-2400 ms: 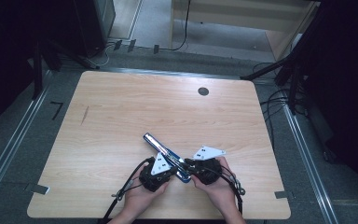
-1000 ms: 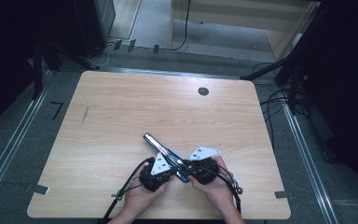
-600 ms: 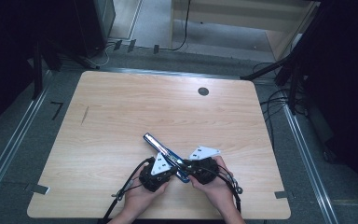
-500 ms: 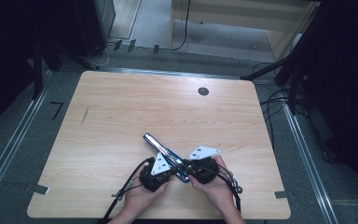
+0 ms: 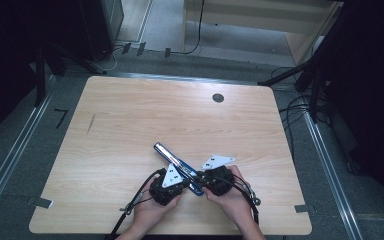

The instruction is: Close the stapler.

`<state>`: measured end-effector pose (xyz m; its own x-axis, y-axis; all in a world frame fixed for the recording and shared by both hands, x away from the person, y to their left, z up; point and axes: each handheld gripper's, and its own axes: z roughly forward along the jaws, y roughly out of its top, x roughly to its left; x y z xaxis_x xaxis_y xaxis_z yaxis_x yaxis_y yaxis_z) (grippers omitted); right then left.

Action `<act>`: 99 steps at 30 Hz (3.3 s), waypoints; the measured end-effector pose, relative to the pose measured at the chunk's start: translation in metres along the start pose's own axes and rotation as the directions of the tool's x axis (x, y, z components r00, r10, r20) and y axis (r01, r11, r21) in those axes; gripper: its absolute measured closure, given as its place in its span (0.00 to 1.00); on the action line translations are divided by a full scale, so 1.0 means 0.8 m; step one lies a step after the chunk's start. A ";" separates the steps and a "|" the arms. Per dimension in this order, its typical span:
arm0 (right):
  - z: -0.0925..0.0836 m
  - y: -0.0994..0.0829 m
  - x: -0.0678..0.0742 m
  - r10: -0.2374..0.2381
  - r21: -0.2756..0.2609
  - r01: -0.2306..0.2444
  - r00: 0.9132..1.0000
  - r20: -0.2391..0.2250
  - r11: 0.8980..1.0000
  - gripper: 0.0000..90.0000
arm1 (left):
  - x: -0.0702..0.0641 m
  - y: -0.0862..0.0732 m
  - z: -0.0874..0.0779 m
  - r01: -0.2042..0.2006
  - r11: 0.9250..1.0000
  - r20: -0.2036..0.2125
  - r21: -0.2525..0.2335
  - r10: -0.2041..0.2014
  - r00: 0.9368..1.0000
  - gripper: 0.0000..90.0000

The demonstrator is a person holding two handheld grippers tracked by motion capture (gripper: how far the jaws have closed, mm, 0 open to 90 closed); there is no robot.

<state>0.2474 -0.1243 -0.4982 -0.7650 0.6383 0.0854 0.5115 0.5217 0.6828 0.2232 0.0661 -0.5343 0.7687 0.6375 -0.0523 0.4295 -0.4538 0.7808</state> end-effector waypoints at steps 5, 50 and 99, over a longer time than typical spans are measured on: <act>0.000 0.000 -0.001 0.003 -0.001 -0.003 1.000 -0.005 1.000 0.89 | 0.000 0.000 0.000 0.002 1.000 0.000 -0.001 -0.002 1.000 1.00; 0.000 0.000 -0.001 0.010 -0.011 -0.011 0.999 -0.038 1.000 0.89 | 0.000 0.000 0.000 0.001 1.000 0.000 -0.001 -0.001 1.000 1.00; 0.000 -0.001 -0.004 0.020 -0.015 -0.020 0.999 -0.033 1.000 0.89 | 0.000 0.000 0.000 0.002 1.000 0.001 -0.001 -0.002 1.000 1.00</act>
<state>0.2493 -0.1269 -0.4989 -0.7672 0.6295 0.1230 0.5212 0.5000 0.6916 0.2231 0.0659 -0.5343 0.7681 0.6379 -0.0547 0.4308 -0.4517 0.7812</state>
